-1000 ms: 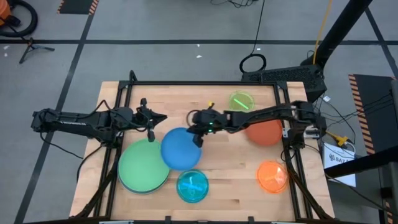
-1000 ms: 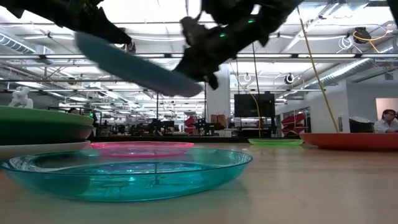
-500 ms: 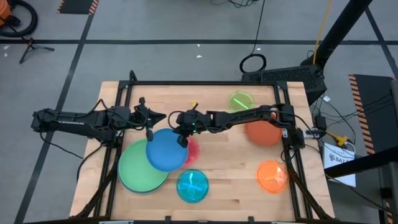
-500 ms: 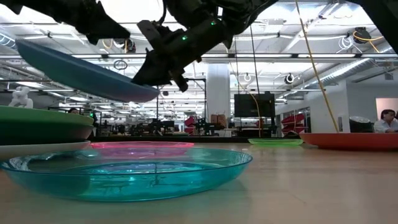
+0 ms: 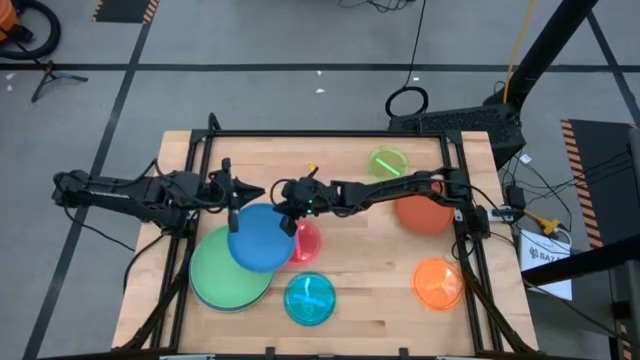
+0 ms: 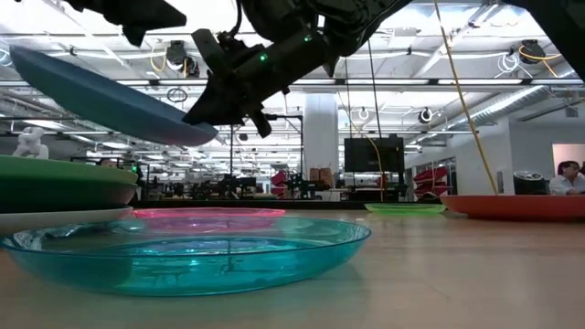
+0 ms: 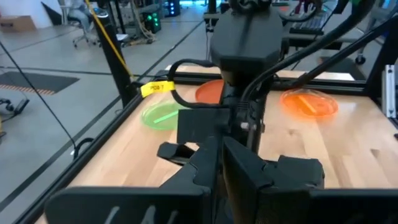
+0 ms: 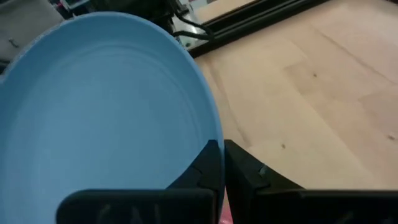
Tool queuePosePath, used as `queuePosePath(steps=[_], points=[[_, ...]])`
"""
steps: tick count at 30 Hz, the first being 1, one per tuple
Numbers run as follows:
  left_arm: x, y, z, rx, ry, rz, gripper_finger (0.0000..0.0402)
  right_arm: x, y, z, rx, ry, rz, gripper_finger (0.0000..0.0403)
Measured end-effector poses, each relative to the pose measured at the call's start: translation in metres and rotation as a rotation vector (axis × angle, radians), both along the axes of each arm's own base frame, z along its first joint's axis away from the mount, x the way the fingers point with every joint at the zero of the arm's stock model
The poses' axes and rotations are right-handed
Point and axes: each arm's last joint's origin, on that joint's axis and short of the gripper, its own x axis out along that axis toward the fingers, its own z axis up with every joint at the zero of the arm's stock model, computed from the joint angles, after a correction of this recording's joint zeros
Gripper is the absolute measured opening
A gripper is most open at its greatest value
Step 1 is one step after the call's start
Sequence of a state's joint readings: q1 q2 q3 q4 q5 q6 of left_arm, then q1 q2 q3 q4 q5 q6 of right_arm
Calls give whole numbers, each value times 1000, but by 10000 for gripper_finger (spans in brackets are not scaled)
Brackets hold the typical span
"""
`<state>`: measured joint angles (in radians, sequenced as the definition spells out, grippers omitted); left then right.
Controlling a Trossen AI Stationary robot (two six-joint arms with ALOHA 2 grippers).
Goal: Stack plastic plates
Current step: Stack the dark blue plate on top of the green plate, then stack the dark orange plate on top of the dark blue plate
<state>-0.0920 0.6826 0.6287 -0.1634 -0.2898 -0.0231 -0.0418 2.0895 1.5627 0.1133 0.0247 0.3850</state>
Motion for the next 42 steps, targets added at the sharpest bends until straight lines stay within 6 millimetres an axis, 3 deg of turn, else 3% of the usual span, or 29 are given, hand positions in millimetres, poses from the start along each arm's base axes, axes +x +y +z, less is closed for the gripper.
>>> queuePosePath(steps=[13, 19, 32, 42], points=[[-1, -3, 1, 13, 3, -22, 30, 13, 32, -17, -44, -97, 59, 4], [-1, -4, 1, 12, 2, -29, 30, 14, 33, -19, -75, -94, 47, 6], [-1, -4, 1, 5, 0, -31, 31, 14, 33, -20, -53, -92, 34, 102], [-2, -4, -1, 3, 18, -30, 31, 14, 33, -20, -50, -90, 37, 123]])
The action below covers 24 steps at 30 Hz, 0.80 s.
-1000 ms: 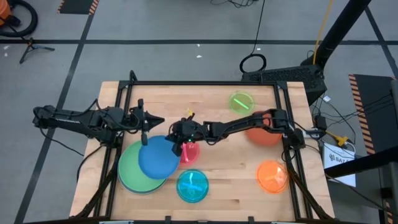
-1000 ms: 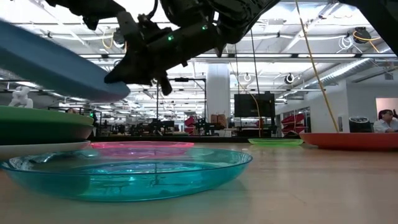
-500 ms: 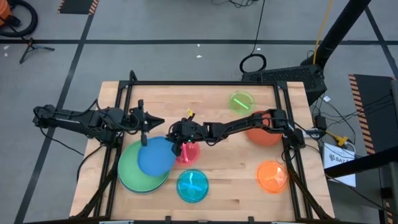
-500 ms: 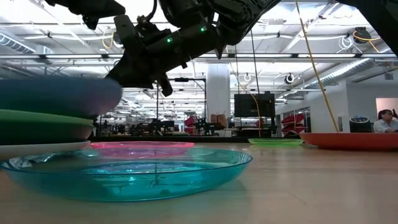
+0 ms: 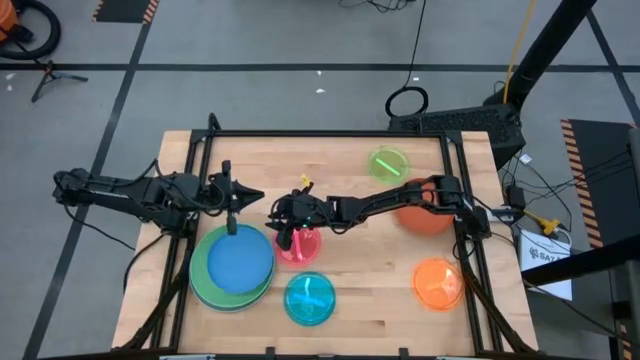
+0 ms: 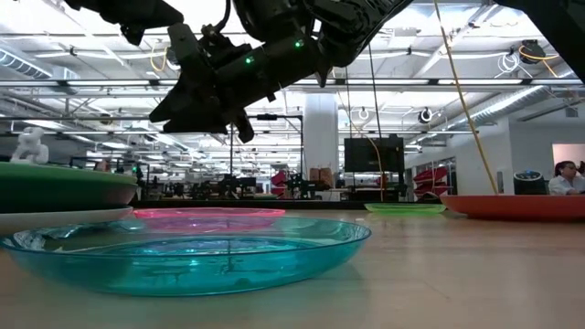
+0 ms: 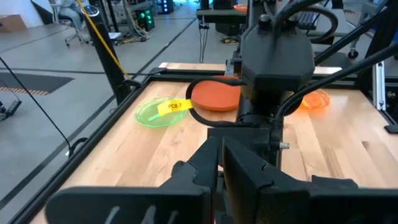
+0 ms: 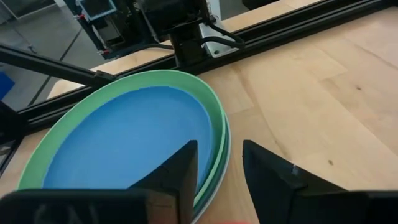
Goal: Stack plastic plates
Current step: Stack the dark orange plate on top of the dark blue plate
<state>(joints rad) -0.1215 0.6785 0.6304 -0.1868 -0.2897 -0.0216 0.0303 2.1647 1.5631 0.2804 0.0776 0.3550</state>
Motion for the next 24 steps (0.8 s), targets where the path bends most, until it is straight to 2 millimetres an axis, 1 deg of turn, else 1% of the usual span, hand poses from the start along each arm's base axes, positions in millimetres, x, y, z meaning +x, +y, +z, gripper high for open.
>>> queuePosePath(steps=[10, 15, 17, 19, 24], points=[[0, 0, 0, -6, 2, 2, 30, 0, 0, 0, -1, 4, 3, 123], [0, 0, -1, -13, 7, 3, 31, -3, 2, -5, -1, 64, 8, 123], [-1, 0, -2, -15, 17, 4, 31, -10, 2, -4, -5, 150, 9, 123], [-1, 0, -3, -25, 24, 7, 30, -19, 1, 2, -6, 243, 7, 123], [-1, 0, -3, -31, 30, 7, 31, -54, 0, 21, 34, 507, -33, 123]])
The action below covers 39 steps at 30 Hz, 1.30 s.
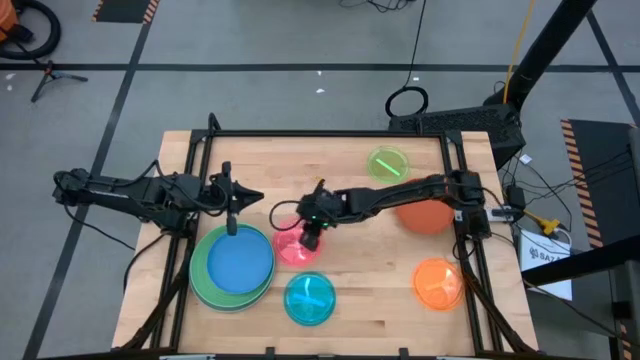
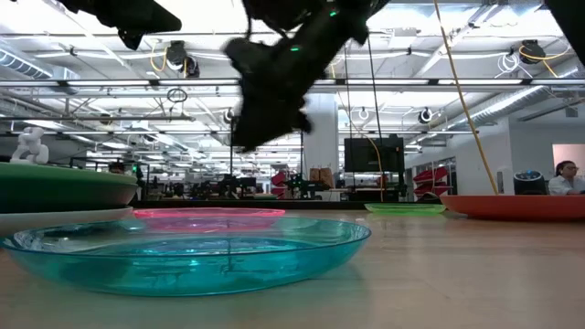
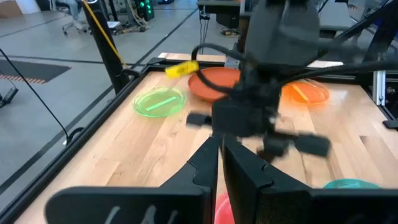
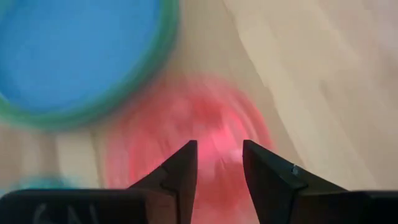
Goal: Stack plastic plates
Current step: Stack the dark orange plate on top of the dark blue plate
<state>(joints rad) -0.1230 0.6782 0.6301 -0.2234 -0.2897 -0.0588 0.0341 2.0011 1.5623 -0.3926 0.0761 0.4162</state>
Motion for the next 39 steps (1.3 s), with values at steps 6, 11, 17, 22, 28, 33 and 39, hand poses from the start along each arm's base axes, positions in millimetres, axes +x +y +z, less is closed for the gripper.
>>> queuePosePath(steps=[6, 11, 17, 22, 28, 33, 39], points=[[0, 0, -1, -7, 9, 1, 30, -49, 1, 11, -9, 374, -130, 123], [0, 0, -1, -14, 8, 3, 30, -85, 4, 10, -126, 631, -255, 123], [0, 0, -1, -20, 8, 5, 30, -122, 1, -6, -142, 767, -317, 123], [0, 0, -1, -23, 7, 5, 30, -162, -12, -14, -94, 816, -439, 123], [0, 0, -1, -23, 2, 5, 31, -196, -22, -23, -43, 755, -567, 123], [0, 0, -1, -23, 2, 5, 31, -204, -22, -35, -1, 720, -562, 123], [0, 0, -1, -23, 3, 5, 31, -202, -21, -38, 23, 690, -561, 123]])
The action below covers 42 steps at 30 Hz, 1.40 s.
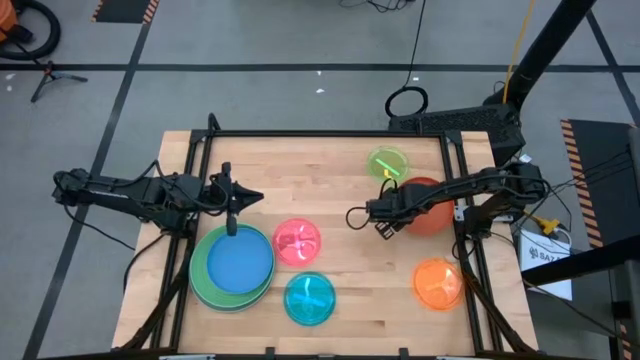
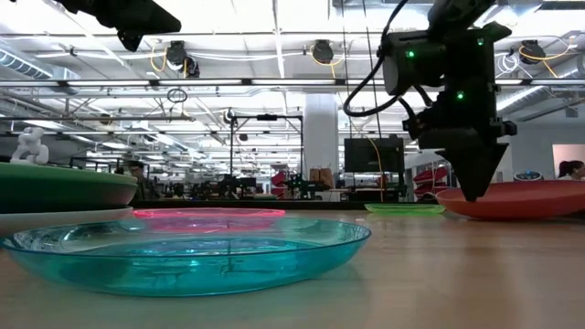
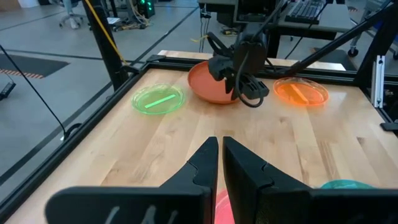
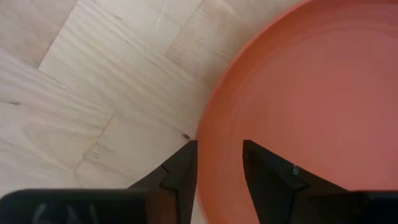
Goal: Stack plastic plates
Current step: Stack the dark orange plate on top of the dark blue plate
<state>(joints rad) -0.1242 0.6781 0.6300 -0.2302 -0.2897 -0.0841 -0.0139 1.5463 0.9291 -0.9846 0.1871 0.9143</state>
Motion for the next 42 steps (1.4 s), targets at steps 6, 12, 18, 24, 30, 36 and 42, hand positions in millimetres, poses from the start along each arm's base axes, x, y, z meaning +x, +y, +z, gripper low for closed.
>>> queuePosePath(steps=[6, 12, 18, 24, 30, 36, 42], points=[[0, 0, 0, 0, 0, 0, 30, 0, 0, 0, 2, 3, 20, 123], [0, 0, 0, 0, 1, 0, 30, 5, -1, 10, -23, 0, 19, 123], [0, 0, 0, 1, 2, 0, 30, 15, 0, 17, -34, -78, 11, 123], [0, 0, -1, 1, 6, 0, 31, 19, 1, 16, -40, -110, -4, 123], [0, 0, -1, 1, 6, 0, 30, 13, 1, 9, -55, -89, -39, 123], [0, 0, -1, 1, 6, 0, 30, 5, 1, -4, -55, -74, -56, 123], [0, 0, -1, 1, 6, 0, 30, 1, 1, -14, -53, -81, -44, 119]])
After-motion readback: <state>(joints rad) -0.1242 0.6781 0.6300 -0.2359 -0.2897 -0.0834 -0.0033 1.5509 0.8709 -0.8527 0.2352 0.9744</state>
